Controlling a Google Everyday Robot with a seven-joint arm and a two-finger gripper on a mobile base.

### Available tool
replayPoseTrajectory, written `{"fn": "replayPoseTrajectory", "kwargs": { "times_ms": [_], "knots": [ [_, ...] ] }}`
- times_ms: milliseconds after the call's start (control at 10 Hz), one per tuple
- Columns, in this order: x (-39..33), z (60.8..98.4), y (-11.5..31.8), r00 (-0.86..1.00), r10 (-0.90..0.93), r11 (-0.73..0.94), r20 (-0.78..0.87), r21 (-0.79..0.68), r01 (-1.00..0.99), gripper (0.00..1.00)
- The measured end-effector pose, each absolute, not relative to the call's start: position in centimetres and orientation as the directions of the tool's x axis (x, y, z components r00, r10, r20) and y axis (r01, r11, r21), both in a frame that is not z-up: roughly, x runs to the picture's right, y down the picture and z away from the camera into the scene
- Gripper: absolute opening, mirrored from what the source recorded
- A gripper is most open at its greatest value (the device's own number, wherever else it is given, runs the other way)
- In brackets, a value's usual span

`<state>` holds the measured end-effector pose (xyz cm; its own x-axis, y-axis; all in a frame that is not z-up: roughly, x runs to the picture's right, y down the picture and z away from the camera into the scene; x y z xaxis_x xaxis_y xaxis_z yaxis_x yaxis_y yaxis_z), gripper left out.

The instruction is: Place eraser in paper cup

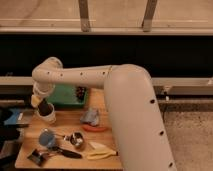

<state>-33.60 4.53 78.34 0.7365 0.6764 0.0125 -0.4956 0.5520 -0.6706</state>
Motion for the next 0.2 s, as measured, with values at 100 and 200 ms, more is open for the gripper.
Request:
{"fn": "replayPoseTrajectory", "kwargs": {
  "times_ms": [100, 200],
  "knots": [
    [-33.39, 78.24, 4.40, 0.731, 0.683, 0.549, 0.014, -0.670, -0.500, 0.70],
    [-32.87, 78.07, 4.08, 0.720, 0.694, 0.546, 0.017, -0.665, -0.510, 0.70]
  ]
}}
